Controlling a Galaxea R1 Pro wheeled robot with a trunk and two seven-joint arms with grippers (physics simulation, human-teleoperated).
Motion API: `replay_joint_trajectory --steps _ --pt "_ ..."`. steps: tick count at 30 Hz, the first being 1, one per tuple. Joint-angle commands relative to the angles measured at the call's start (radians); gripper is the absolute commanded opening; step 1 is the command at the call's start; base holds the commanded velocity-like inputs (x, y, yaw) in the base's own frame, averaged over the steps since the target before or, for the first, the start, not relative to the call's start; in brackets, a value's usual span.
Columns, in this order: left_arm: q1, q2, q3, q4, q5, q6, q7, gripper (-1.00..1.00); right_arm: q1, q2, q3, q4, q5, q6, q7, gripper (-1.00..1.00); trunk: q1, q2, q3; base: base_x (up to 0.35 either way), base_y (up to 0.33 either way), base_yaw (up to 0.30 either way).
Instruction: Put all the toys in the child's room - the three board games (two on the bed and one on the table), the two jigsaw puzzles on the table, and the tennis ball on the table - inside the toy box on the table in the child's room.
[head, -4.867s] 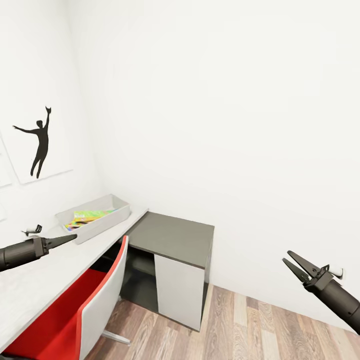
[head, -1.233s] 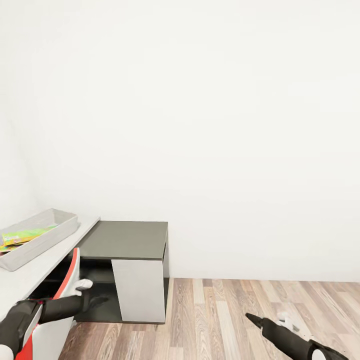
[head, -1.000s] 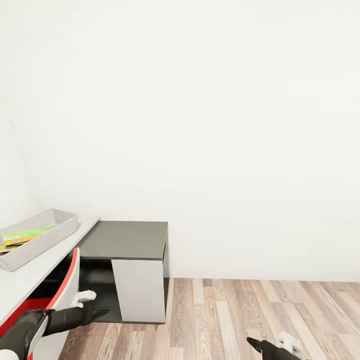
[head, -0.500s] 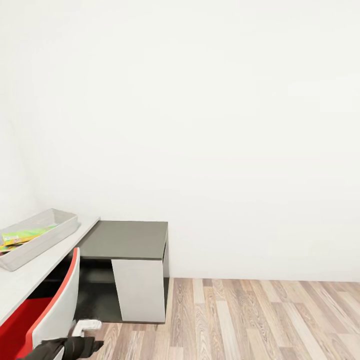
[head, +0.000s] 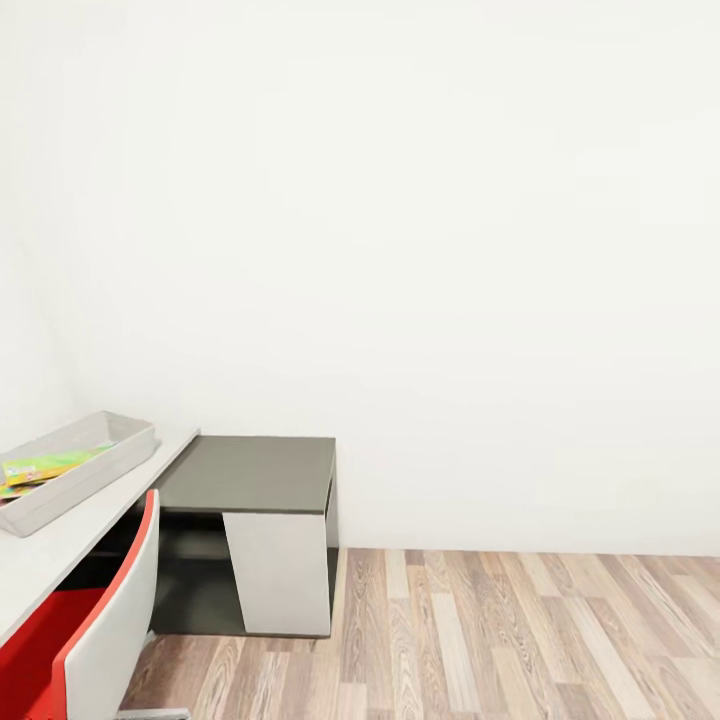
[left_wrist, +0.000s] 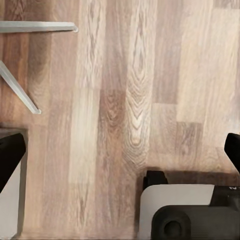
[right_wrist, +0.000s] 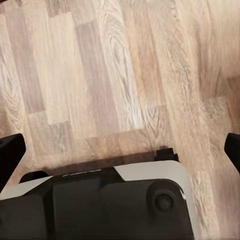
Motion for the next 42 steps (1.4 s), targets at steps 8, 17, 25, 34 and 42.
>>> replay_joint_trajectory --steps 8,17,25,34,42 --pt "0.049 0.004 0.01 0.0 -0.007 -0.003 0.003 1.0 0.0 0.032 -0.006 0.058 0.04 0.005 0.004 1.0 0.0 -0.001 -0.014 0.0 0.0 0.0" --pt "0.073 0.006 0.008 0.001 -0.008 -0.002 0.002 1.0 0.0 0.034 -0.004 0.123 0.041 -0.06 -0.053 1.0 0.0 -0.001 -0.028 0.0 0.0 0.0" --pt "0.101 0.004 0.006 0.018 -0.01 -0.003 0.004 1.0 0.0 0.034 -0.004 0.238 0.041 -0.134 -0.125 1.0 0.0 -0.001 -0.041 0.0 0.0 0.0" --pt "0.137 -0.001 0.006 0.031 -0.008 -0.004 0.081 1.0 0.0 0.032 -0.004 0.292 0.054 -0.225 -0.132 1.0 0.0 -0.001 -0.042 0.0 0.0 0.0" --pt "0.154 -0.01 0.006 0.063 -0.008 -0.004 0.099 1.0 0.0 0.031 0.005 0.328 0.151 -0.253 -0.18 1.0 0.0 -0.001 -0.042 0.0 0.0 0.0"
